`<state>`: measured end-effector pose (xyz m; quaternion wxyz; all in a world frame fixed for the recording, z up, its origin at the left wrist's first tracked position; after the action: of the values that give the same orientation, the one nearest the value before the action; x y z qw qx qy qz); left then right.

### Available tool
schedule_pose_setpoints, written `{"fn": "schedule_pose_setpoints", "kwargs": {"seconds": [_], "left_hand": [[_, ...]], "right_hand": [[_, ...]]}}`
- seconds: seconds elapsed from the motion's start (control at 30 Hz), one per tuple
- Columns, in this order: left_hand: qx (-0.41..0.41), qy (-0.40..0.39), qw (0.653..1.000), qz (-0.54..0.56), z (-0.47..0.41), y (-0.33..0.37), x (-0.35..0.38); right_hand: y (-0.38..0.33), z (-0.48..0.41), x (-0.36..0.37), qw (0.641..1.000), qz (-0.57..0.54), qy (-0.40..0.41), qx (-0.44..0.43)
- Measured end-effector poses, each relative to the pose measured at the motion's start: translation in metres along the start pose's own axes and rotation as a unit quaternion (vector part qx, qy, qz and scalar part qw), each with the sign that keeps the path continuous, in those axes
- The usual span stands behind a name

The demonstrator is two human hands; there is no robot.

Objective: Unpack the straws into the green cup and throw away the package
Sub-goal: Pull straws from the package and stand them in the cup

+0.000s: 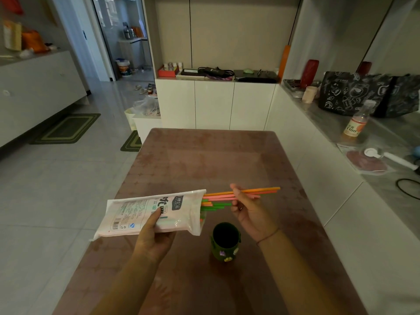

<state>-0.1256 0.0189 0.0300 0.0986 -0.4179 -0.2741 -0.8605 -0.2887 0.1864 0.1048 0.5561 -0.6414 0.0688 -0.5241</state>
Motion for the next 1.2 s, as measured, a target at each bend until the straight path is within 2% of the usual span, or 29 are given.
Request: {"fn": "schedule_pose_setpoints", "kwargs": {"seconds": [0.13,0.27,0.43,0.7,0.9,1.2], "left_hand": [[-0.001,0.01,1.0,0.006,-0.002,0.002,-0.006],[0.013,0.019,0.999,0.022,-0.006,0.016,-0.011],[0.036,0.054,0.998,0.027,-0.01,0.04,-0.027],[0.04,0.092,0.994,0.038,-0.012,0.052,-0.049],[0.018,0.079,0.996,0.029,-0.014,0.033,-0.042],[0.001,0.046,0.999,0.021,-0.017,0.019,-0.027]], "right_hand": [[-0.004,-0.003,-0.012,0.998,0.029,0.042,-0.029],[-0.028,-0.005,-0.035,0.994,-0.007,0.091,-0.065],[-0.058,-0.004,-0.057,0.99,0.009,0.112,-0.091],[-0.094,0.016,-0.084,0.973,0.154,0.126,-0.118],[-0.106,0.022,-0.096,0.933,0.316,0.127,-0.114],[-0.116,0.024,-0.104,0.902,0.384,0.14,-0.138]]}}
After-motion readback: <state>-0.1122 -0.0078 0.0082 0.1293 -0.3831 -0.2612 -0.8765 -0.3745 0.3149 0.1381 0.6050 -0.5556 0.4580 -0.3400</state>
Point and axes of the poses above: each hand's wrist, its own z-axis away from the middle knuckle, its own x-axis out of the palm, y = z × x, the point moved 10 cm from there along -z, towards the middle knuckle, and after that the axes turned 1 degree about -y, right-handed, at the moved point
